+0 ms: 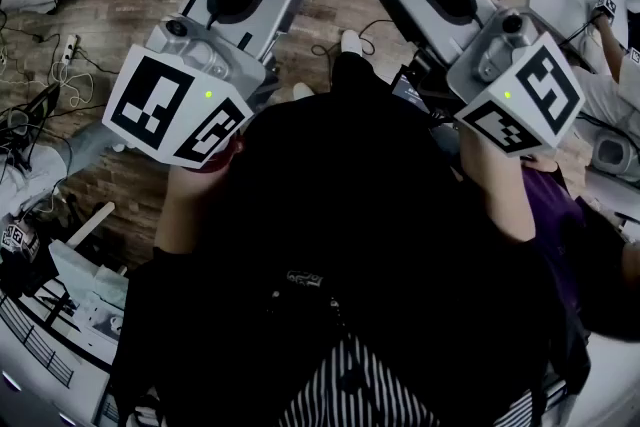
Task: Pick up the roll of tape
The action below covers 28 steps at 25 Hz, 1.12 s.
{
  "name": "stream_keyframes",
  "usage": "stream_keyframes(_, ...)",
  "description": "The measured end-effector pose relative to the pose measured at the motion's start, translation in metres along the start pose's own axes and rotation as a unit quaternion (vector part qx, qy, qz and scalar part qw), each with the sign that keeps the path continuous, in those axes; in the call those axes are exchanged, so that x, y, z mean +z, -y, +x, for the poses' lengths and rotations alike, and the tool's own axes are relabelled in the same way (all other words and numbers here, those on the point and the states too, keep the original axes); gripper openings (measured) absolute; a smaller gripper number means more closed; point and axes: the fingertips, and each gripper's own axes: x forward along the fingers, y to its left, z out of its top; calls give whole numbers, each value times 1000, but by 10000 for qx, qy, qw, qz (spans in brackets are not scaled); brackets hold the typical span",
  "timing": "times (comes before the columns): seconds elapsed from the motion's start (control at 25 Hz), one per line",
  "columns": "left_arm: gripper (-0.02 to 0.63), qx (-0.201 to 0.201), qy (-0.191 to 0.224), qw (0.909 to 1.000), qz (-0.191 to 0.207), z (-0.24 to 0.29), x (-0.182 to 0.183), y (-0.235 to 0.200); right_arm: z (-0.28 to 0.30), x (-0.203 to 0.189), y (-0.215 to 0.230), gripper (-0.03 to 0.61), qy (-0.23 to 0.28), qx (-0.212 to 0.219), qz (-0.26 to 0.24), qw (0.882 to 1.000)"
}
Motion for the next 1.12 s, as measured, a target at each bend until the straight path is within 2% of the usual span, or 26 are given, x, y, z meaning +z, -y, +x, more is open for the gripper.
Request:
stream_keyframes(0.16, 8, 35, -59, 10000, 20, 5, 2, 1, 0, 0, 2, 2, -50, 18, 0, 10000)
stream_keyframes(0.4, 8, 61, -79, 9999, -126, 8, -4, -3, -3, -3, 13, 3, -57, 141, 365, 9992)
stream_keyframes(0.48, 8, 98, -111, 9998, -127, 11, -7, -3, -2, -4, 13, 3, -104, 194, 344, 9992)
stream_keyframes(0.64, 8, 23, -117, 9998, -142, 13, -11, 1, -5, -6, 21, 3, -11, 122, 456, 9989)
stream_keyframes(0.84, 8, 189, -227, 9994, -156, 27, -13, -10, -6, -5, 33, 3, 106, 51, 553, 9984)
stream_keyframes(1.12, 8, -104, -249, 9992, -281, 78, -13, -7, -21, -3, 77, 3, 115, -119, 636, 9978)
